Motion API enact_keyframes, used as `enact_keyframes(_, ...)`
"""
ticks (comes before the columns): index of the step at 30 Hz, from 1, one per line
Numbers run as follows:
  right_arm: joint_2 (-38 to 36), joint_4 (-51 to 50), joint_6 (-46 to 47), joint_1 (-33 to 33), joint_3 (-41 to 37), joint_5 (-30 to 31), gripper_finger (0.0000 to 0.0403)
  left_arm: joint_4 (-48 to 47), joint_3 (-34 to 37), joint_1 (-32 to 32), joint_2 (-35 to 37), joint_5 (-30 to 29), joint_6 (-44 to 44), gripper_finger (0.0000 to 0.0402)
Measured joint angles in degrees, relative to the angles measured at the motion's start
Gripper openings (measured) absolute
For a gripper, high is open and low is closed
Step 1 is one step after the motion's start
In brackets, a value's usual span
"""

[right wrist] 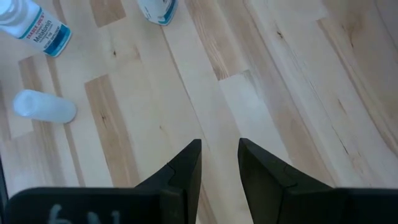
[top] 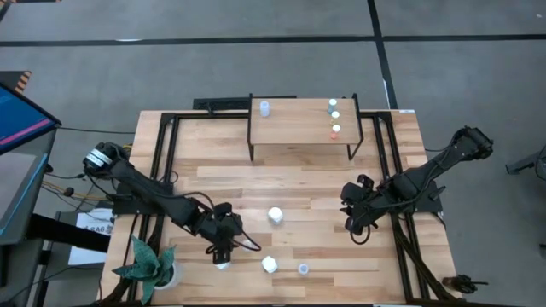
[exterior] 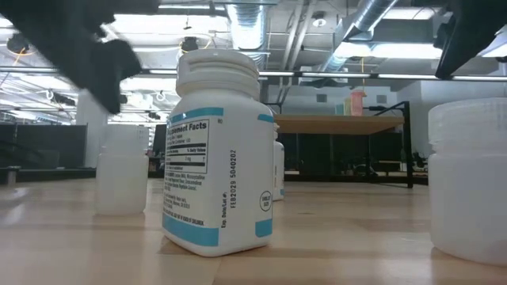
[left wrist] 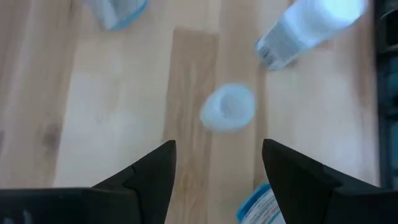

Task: Pick and place medicine bottles onto shelf by color
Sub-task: Put the top white small pill bottle on the shelf

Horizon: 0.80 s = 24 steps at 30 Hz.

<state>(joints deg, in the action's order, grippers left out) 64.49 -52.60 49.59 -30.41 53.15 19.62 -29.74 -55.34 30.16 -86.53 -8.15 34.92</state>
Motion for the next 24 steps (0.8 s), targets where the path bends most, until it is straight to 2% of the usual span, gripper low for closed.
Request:
enact_keyframes(3, 0.1, 0.0, 0.0, -0.1, 0.0, 0.0, 0.0127, 3.4, -0.1, 0.5, -3.1, 0.6, 0.2, 0.0226)
enact_keyframes(9, 0.8, -0.1, -0.1, -0.1, 0.0, 0.0, 0.0127, 3.2, -0.9, 0.5, -7.7, 2.8, 1.3, 0.0226)
enact_keyframes(16, 2.9, -0.2, -0.1, -0.3, 0.0, 0.0, 0.0127, 4.7, -2.4, 0.4, -9.3, -1.2, 0.8, 0.0226)
enact_keyframes(24, 5.2, 0.0, -0.1, -0.3, 0.0, -0.2, 0.0127, 6.4, -2.4, 0.3, -11.3, -1.5, 0.6, 0.0226)
